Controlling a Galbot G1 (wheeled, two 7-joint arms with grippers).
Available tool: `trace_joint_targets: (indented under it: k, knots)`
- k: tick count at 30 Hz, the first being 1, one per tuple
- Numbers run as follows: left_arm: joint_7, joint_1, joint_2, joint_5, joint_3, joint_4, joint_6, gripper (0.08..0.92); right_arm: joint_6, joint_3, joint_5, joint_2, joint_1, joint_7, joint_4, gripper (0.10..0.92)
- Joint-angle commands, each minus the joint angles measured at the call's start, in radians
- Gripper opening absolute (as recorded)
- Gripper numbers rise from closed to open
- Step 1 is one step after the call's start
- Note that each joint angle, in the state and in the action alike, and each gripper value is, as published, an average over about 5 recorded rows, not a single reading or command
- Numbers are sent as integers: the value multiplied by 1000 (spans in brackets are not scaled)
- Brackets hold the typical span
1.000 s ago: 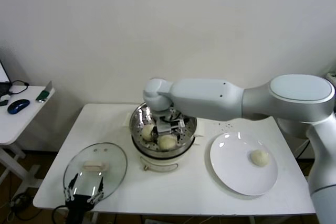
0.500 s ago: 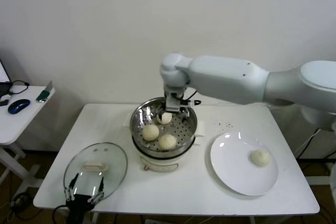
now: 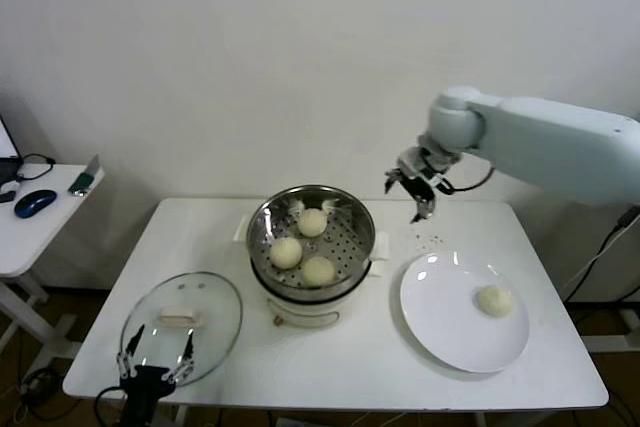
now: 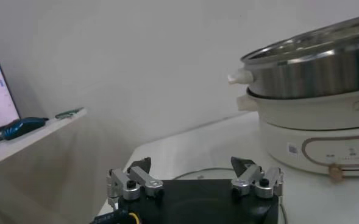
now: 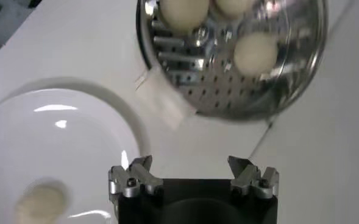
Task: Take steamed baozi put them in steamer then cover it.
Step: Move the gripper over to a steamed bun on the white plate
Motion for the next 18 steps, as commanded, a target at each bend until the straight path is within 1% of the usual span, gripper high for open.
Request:
trace_joint_targets:
  k: [1,7,12,18]
  knots:
    - [6,-1,-6,4,3,-1,4,823,-179,155,-46,-306,-283,21,26,823]
    - [1,-8,-7,6,1,0,9,823,-158,328,-152,-330,-503,-11,-26,823]
    - [-6,-4,-8,-7,0,1,9,823,-127,395,-240,-312,-591,-34,-71,823]
    - [-2,0,-14,-23,5,3,-1,823,-115,454,-302,-291,-666,-37,-115,823]
